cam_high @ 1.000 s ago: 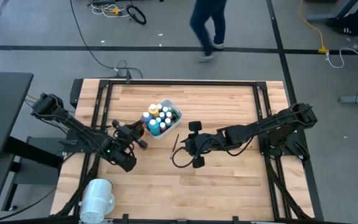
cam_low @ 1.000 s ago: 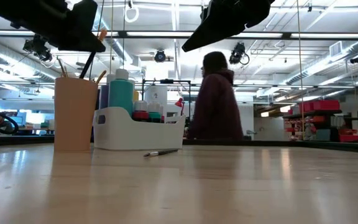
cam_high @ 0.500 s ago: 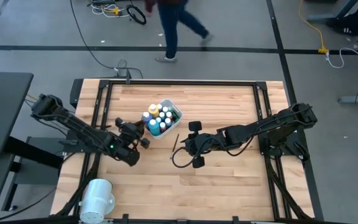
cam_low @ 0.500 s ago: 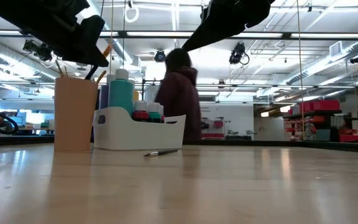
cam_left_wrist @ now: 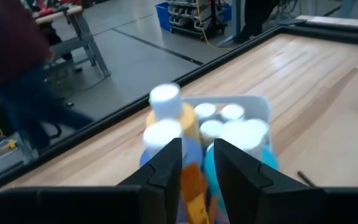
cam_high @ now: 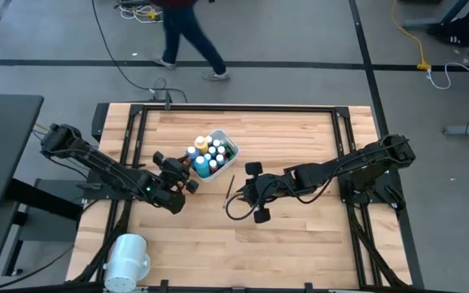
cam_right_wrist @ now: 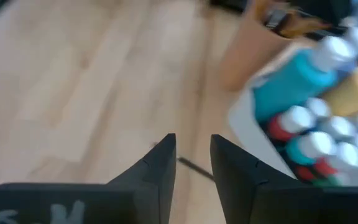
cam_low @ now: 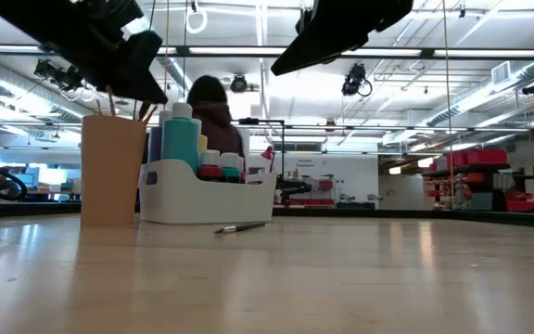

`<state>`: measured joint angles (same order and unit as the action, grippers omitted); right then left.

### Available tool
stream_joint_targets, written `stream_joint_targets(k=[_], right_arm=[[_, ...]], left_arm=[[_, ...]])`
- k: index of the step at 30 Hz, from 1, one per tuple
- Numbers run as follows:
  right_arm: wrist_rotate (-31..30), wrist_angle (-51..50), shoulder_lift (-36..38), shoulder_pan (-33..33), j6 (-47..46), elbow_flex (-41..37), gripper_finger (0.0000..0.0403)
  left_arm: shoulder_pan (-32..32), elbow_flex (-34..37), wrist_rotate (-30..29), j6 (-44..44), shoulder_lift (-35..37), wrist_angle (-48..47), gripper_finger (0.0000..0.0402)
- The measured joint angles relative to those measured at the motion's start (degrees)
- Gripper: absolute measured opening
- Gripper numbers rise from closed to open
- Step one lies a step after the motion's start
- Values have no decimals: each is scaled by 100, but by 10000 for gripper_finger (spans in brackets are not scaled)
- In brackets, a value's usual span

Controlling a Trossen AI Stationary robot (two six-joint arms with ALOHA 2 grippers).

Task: Pick & Place Paint Supplies
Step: Put the black gold paintbrush into the orange cup, then put the black silver paintbrush into the orange cup

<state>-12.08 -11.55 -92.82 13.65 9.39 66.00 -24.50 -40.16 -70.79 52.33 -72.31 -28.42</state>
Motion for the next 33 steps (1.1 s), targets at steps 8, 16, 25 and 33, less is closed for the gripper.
stream_joint_targets(k=[8,16,25,33], right_arm=[[677,594,-414,0,616,-4,110],[816,1373,-1389,0,1016,-7,165],[860,2310,-2462,-212,1126,-3,187],[875,2654,-2830,-358,1210,9,185]], left_arm=[[-32,-702,139,-916,0,5,97],[-32,-922,309,-1702,0,434,96],[-165,-924,128,-2121,154,1001,96],[-426,-922,133,-2270,339,1102,96]])
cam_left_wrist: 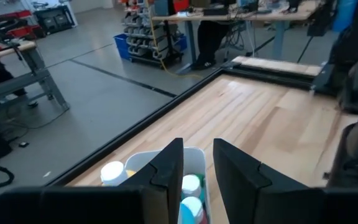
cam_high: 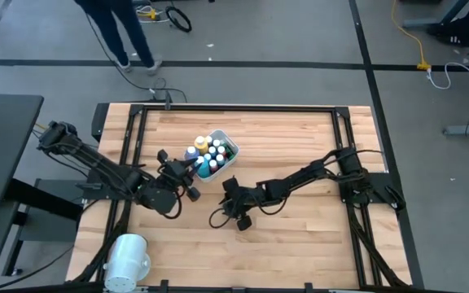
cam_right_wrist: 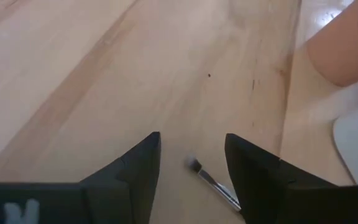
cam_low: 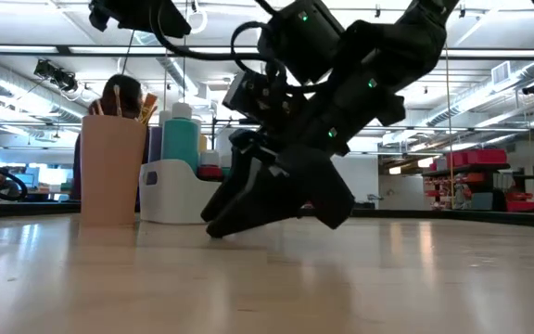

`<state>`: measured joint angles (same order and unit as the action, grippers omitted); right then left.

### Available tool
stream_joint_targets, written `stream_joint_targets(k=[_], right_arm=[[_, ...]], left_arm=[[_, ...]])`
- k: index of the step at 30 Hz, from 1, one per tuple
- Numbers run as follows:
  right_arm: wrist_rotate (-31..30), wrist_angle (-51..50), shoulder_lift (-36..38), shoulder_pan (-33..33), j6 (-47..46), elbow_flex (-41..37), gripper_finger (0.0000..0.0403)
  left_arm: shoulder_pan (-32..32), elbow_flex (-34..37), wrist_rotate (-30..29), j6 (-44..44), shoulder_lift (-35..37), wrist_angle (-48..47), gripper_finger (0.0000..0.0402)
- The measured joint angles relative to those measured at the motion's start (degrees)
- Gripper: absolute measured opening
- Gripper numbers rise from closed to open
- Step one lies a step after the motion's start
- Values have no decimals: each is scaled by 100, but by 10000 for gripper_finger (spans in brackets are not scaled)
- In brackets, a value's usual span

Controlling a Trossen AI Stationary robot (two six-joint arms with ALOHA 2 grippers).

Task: Pick & Place Paint Supplies
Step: Put the black silver paintbrush into the orange cup

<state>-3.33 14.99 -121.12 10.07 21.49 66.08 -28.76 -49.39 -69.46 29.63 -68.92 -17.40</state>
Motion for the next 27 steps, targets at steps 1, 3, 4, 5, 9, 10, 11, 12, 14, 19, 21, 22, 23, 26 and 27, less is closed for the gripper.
stream_joint_targets(k=[1,3,4,5,9,10,11,12,14,19,21,22,23,26,27], right_arm=[[23,10,-14,-16,-2,1,184],[33,-5,-20,-32,-24,4,180],[44,-10,-20,-42,-62,4,176],[73,-18,-20,-55,-109,4,171],[327,-58,-22,-118,-154,4,146],[385,-87,-22,-129,-157,4,139],[416,-114,-22,-140,-200,4,132],[424,-138,-22,-145,-256,4,126],[450,-183,-22,-176,-355,9,114],[622,-247,-22,-256,-454,9,89],[658,-252,-22,-265,-455,7,78],[658,-247,-22,-265,-454,3,71],[661,-247,-22,-265,-454,2,63],[658,-218,-23,-265,-452,-7,29],[668,-197,-27,-268,-449,-9,16]], left_arm=[[-19,-2,-12,0,6,36,96],[-61,0,-10,-74,4,48,96],[-85,0,-10,-154,4,62,96],[-94,-2,-12,-192,4,74,96],[-136,-1,-11,-225,4,98,96],[-143,-2,-10,-225,4,103,96],[-154,-2,-12,-225,4,104,96],[-159,0,-12,-228,4,105,96],[-173,-2,-12,-265,4,137,96],[-183,-2,-11,-308,4,159,96],[-183,-1,-12,-308,4,159,96],[-183,-2,-12,-308,4,159,96],[-183,-1,-12,-308,4,158,96],[-183,-2,-9,-309,4,158,96],[-183,-1,-7,-308,4,157,96]])
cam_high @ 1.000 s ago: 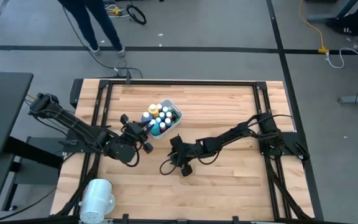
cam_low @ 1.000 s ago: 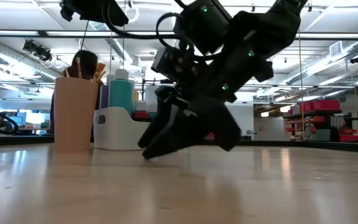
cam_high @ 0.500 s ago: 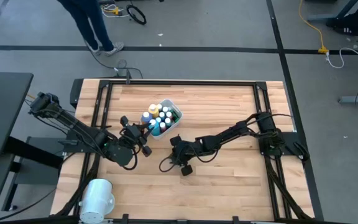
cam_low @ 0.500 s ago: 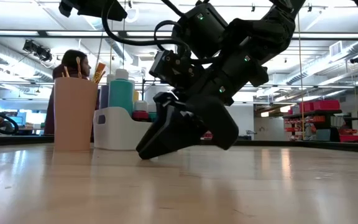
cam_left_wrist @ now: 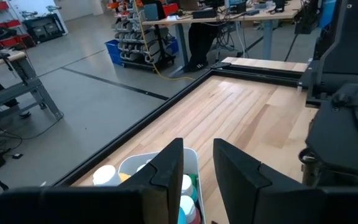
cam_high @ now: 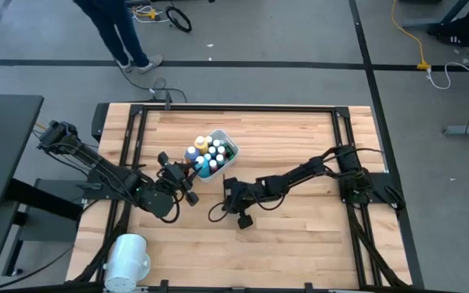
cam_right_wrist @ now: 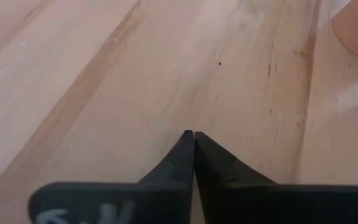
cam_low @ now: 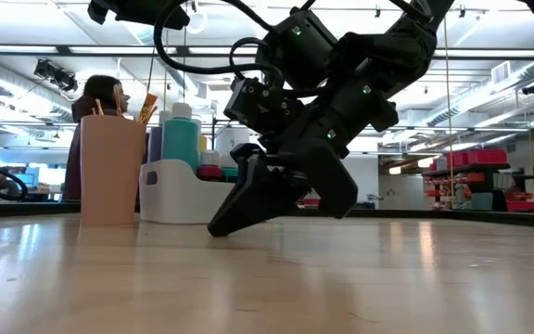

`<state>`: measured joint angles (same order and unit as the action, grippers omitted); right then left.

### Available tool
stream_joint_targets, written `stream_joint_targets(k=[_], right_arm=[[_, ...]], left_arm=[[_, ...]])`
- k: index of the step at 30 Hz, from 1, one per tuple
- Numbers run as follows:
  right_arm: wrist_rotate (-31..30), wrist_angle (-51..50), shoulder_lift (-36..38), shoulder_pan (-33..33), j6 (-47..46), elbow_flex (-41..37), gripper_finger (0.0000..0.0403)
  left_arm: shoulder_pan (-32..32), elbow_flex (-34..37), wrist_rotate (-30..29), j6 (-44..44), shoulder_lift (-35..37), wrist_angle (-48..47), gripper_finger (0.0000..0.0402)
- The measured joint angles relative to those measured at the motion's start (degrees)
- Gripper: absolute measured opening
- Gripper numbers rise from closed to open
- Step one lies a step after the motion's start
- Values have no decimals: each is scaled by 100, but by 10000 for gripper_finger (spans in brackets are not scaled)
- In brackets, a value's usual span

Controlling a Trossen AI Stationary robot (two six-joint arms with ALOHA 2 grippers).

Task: Pick & Place Paint Supplies
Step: Put the black silver paintbrush into the orange cup

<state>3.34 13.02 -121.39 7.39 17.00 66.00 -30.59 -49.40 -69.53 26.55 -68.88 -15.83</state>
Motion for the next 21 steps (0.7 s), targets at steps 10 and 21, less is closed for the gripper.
stream_joint_targets(k=[10,21], right_arm=[[258,141,173,-16,-52,-25,3],[476,-231,1214,164,90,0,1]], left_arm=[[2,0,409,-185,-4,5,96],[2,1,1171,-401,-7,8,96]])
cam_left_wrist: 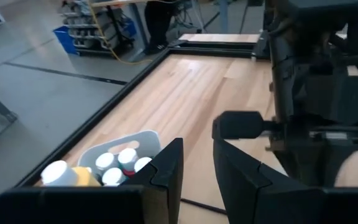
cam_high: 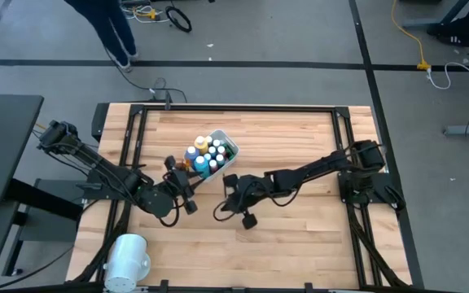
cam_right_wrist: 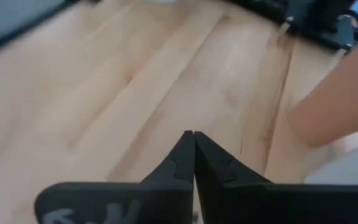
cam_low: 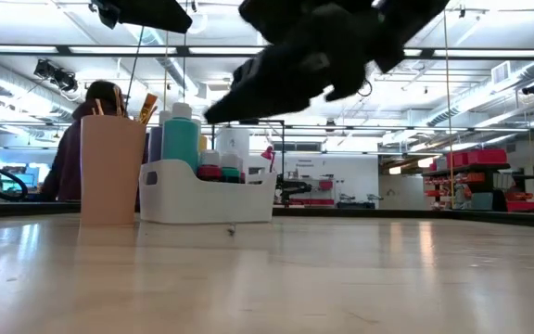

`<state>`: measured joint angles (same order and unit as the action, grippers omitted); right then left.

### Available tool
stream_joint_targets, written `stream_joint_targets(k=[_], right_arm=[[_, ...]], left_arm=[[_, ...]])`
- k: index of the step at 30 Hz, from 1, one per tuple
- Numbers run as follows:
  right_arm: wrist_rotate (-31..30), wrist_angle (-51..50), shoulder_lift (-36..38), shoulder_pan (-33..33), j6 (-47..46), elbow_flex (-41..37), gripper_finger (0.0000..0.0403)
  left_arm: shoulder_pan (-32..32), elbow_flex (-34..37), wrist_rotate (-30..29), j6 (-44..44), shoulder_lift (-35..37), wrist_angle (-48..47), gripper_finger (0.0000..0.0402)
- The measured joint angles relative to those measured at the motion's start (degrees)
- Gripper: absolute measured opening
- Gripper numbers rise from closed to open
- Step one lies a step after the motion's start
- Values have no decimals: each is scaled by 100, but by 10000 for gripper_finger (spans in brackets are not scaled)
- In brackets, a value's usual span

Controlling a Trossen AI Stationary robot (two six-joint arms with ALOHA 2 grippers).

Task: Pick & Place Paint Supplies
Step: Put the black silver paintbrush into the orange cup

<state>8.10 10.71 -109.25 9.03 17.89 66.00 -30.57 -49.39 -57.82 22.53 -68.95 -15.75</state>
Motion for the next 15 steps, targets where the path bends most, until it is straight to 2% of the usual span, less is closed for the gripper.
stream_joint_targets(k=[5,15], right_arm=[[-551,-611,18,53,694,-10,26],[-695,-650,-697,-54,1741,-7,148]], left_arm=[[0,0,75,9,0,17,96],[28,0,30,60,-2,28,96]])
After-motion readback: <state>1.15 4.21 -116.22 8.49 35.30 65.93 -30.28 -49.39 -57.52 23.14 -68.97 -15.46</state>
